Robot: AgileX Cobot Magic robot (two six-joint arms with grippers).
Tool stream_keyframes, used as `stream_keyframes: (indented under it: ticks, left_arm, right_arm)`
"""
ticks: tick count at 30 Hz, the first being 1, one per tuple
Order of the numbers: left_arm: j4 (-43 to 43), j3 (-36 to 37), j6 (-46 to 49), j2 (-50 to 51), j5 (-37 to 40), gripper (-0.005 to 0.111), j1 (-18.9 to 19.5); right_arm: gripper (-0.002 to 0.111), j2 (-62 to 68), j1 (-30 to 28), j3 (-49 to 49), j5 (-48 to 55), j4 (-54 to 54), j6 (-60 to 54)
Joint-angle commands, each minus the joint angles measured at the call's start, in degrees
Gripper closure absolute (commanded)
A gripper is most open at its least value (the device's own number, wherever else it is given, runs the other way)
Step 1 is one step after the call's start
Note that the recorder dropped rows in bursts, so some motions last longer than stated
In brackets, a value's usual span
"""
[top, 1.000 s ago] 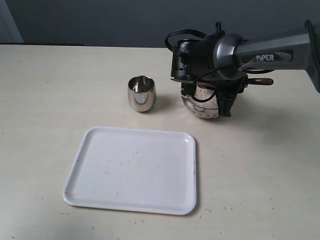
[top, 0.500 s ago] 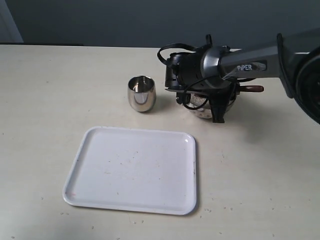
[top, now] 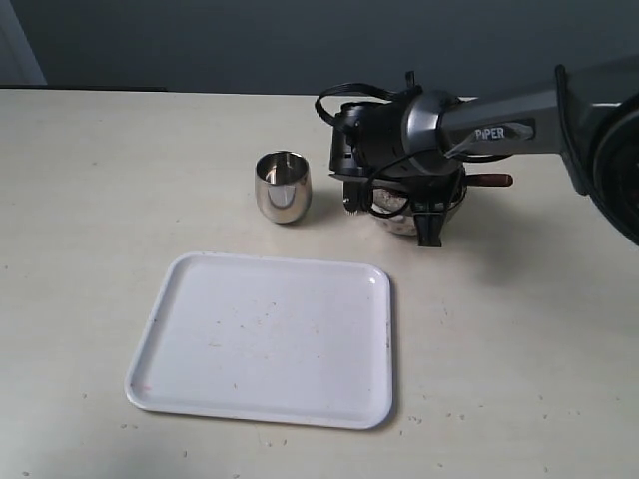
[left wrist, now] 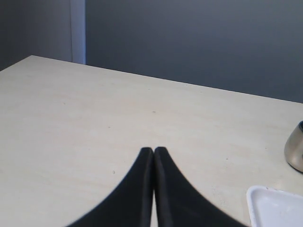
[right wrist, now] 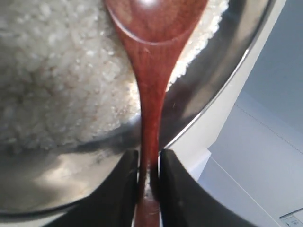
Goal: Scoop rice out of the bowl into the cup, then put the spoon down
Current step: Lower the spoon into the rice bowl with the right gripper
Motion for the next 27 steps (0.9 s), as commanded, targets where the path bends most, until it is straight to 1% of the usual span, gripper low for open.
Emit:
stream_keyframes:
  ticks: [1, 5, 9, 19, 27]
  left_arm:
    - [0.0, 0.1, 0.0, -0.3, -0.5, 0.106, 0.1]
    - [0.0, 0.1, 0.0, -0.3, -0.5, 0.106, 0.1]
    - [0.0, 0.1, 0.0, -0.3, -0.5, 0.106, 0.1]
    - [0.0, 0.1, 0.0, -0.3, -0.5, 0.106, 0.1]
    - [0.0, 0.1, 0.0, -0.3, -0.6, 0.106, 0.1]
  right_arm:
    - [0.109, -2.0, 0.1, -0.3, -1.4, 4.0, -1.4]
    - [0.109, -4.5, 0.1, -0.3, -1.3, 7.5, -4.5]
    - [0.109, -4.8, -1.4, -0.3, 0.3, 11.6, -5.9]
    - [0.109, -5.1, -3.9, -0.3, 3.4, 19.2, -6.5]
    - [0.109, -6.7, -4.1, -0.3, 2.2, 19.1, -6.5]
